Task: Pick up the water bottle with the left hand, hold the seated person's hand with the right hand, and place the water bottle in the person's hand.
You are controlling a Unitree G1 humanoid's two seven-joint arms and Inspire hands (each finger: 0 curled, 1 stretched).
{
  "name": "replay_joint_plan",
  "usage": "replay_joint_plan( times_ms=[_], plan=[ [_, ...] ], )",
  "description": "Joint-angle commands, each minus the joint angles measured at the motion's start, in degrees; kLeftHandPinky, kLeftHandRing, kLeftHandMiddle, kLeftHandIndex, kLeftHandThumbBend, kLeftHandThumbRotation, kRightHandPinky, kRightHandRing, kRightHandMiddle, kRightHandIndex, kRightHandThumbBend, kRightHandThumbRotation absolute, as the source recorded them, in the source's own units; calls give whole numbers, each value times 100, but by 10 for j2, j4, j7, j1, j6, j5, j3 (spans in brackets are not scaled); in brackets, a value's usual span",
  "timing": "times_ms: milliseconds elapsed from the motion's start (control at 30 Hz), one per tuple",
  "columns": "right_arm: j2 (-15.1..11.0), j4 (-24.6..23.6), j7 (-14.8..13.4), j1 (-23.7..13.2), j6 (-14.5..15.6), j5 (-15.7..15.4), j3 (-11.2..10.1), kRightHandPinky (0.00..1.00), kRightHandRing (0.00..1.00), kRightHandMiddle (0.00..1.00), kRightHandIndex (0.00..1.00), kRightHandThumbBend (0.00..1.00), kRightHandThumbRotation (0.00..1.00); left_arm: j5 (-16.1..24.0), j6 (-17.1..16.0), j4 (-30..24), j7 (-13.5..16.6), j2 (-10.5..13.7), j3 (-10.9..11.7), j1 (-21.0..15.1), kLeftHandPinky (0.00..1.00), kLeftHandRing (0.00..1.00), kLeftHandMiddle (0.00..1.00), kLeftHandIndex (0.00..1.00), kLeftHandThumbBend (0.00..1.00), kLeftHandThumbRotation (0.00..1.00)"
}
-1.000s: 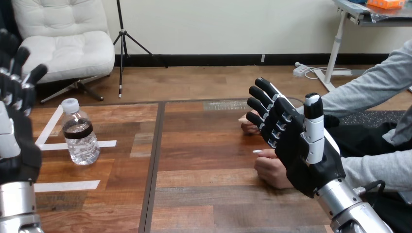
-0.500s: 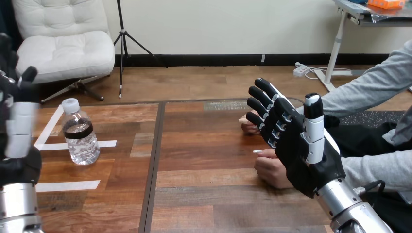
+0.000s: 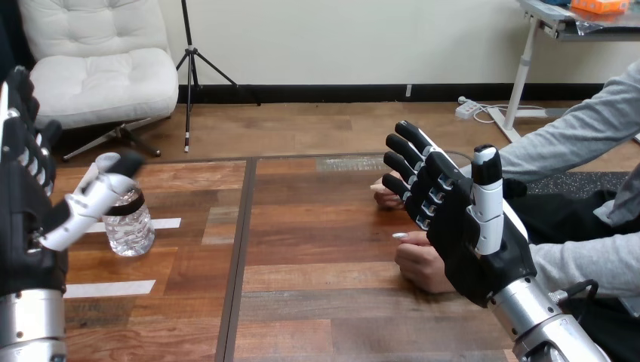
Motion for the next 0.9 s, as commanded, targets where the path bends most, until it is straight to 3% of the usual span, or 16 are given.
replay_joint_plan(
  times_ms=[0, 400, 867],
  plan=[
    [7, -9, 3, -35, -13, 2, -2, 100, 99, 98, 97, 95, 100, 27, -1, -5, 15, 19, -7, -15, 93, 100, 100, 100, 100, 1],
    [7, -11, 1, -35, -13, 0, -1, 100, 99, 97, 96, 95, 100, 61, 8, 40, 38, 30, -13, -30, 94, 100, 100, 100, 100, 0],
    [7, -12, 1, -35, -11, 2, -1, 100, 100, 98, 97, 95, 100, 72, 16, 123, 51, 51, -21, -69, 95, 100, 100, 100, 100, 0]
  ],
)
